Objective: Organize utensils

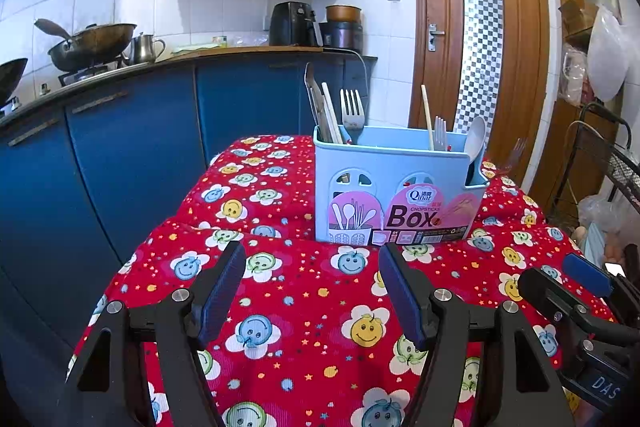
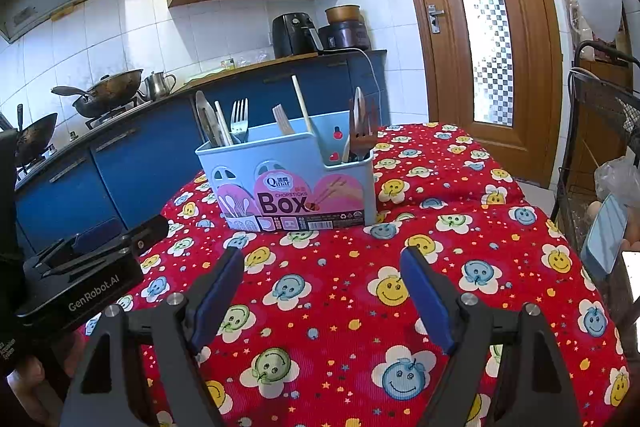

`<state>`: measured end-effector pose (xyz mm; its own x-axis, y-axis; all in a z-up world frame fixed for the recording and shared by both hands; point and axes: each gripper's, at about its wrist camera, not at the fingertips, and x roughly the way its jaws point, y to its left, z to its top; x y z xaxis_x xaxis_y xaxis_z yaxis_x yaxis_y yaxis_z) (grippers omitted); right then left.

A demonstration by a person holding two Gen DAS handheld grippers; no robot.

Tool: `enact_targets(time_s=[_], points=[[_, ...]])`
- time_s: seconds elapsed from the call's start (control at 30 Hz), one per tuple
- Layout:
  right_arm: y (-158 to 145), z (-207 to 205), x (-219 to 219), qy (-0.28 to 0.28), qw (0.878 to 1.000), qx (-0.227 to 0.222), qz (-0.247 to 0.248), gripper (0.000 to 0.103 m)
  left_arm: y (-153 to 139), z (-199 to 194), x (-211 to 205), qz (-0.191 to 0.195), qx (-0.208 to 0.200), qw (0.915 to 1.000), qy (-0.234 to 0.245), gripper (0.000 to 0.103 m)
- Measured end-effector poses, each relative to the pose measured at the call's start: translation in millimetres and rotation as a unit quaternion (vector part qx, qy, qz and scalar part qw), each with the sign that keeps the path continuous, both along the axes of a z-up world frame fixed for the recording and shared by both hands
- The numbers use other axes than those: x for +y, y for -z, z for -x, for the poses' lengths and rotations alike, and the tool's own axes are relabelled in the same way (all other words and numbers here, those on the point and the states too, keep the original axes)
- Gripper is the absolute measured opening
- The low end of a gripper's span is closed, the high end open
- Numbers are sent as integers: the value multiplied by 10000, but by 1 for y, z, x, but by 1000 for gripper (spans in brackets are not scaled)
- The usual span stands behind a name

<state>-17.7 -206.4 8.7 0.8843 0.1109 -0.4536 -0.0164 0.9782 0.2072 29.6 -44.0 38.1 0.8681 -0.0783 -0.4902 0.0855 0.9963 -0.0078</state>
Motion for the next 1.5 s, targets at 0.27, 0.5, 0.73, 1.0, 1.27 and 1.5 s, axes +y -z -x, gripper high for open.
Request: enact_targets(time_s=[0.27, 0.5, 0.73, 1.0, 1.27, 1.5], points=[[-2, -1, 1, -6, 10000, -7, 1, 82, -1, 0, 0, 8, -4, 10000, 0, 70], [-8, -2, 3, -14, 10000, -40, 0, 82, -2, 1, -1, 2, -19, 10000, 5, 70], [-10, 1, 3, -17, 10000, -66, 0, 82, -6, 4, -1, 22, -52, 10000, 5, 70], [-14, 3, 4, -19, 9999, -119, 3, 82, -8, 6, -2, 44, -81, 10000, 8, 70], [-17, 9, 4, -34, 9998, -199, -4, 82, -12, 12, -3, 55, -144, 9999, 18, 70], [-19, 14, 4, -33, 9997, -245, -11, 82, -14, 16, -3, 58, -168, 9998, 15, 70]])
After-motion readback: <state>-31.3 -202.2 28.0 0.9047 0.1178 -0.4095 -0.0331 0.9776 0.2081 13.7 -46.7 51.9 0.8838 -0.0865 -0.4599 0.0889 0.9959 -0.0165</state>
